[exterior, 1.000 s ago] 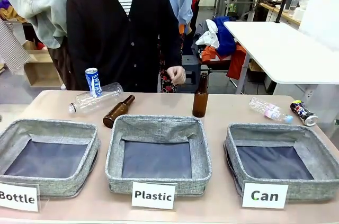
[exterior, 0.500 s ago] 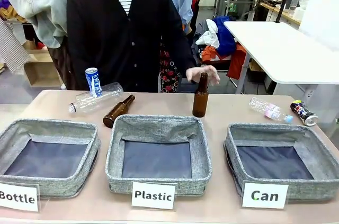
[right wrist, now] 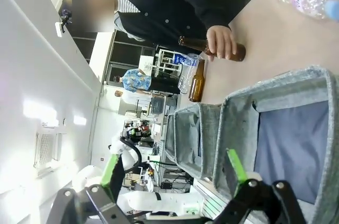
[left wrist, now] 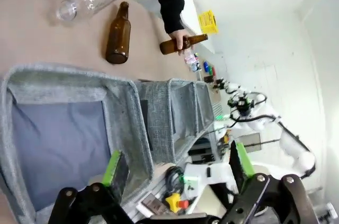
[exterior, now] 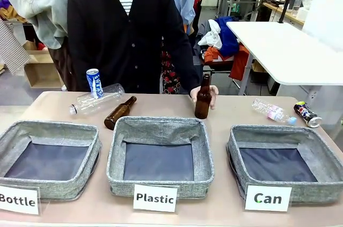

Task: Sort the can waste into the basket.
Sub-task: Pick up the can waste from the table and place it in the right Fabric basket.

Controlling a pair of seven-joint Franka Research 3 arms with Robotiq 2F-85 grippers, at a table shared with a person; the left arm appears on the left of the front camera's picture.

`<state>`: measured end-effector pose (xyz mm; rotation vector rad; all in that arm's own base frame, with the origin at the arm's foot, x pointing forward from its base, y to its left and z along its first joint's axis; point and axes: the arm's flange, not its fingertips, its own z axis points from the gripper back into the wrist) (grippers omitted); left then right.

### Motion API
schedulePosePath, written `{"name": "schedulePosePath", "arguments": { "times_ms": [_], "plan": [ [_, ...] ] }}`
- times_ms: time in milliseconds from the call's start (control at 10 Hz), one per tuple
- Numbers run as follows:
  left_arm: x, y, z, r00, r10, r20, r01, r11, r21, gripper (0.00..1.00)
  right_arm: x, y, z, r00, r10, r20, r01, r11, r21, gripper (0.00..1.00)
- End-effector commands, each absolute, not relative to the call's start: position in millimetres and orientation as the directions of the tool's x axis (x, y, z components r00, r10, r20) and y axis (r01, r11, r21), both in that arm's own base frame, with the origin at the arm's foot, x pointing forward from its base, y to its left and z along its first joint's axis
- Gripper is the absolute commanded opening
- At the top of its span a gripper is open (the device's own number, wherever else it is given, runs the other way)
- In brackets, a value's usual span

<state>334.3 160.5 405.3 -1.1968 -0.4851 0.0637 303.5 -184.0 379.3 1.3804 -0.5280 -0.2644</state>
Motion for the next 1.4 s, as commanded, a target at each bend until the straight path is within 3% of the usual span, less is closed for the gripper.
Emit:
{"name": "schedulePosePath", "arguments": {
  "times_ms": [0,300,500,600,700,800,1100,1300],
  "plan": [
    [386.4,155.6,426.8,0.856,0.146,0.496,0.377,0.479,-0.792,1.0,303.1,-183.1,381.0,0.852,-0.478,0.216,-0.145,0.18,0.973,1.0],
    [482.7,147.9,438.2,0.653,-0.056,0.755,0.644,0.565,-0.515,1.0,303.1,-183.1,381.0,0.852,-0.478,0.216,-0.145,0.18,0.973,1.0],
    [523.2,143.0,425.2,0.457,-0.115,0.882,0.782,0.524,-0.337,1.0,303.1,-183.1,381.0,0.852,-0.478,0.216,-0.145,0.18,0.973,1.0],
    [537.5,136.8,415.4,0.359,-0.128,0.925,0.787,0.575,-0.226,1.0,303.1,-183.1,381.0,0.852,-0.478,0.216,-0.145,0.18,0.973,1.0],
    [548.6,130.6,413.0,0.371,-0.175,0.912,0.75,0.636,-0.183,1.0,303.1,-183.1,381.0,0.852,-0.478,0.216,-0.145,0.18,0.973,1.0],
    [530.4,141.3,429.9,0.472,-0.155,0.868,0.764,0.564,-0.315,1.0,303.1,-183.1,381.0,0.852,-0.478,0.216,-0.145,0.18,0.973,1.0],
    [542.7,140.4,416.3,0.426,-0.165,0.89,0.769,0.584,-0.26,1.0,303.1,-183.1,381.0,0.852,-0.478,0.216,-0.145,0.18,0.973,1.0],
    [551.3,149.1,420.6,0.345,-0.18,0.921,0.901,0.339,-0.271,1.0,303.1,-183.1,381.0,0.852,-0.478,0.216,-0.145,0.18,0.973,1.0]
  ]
}}
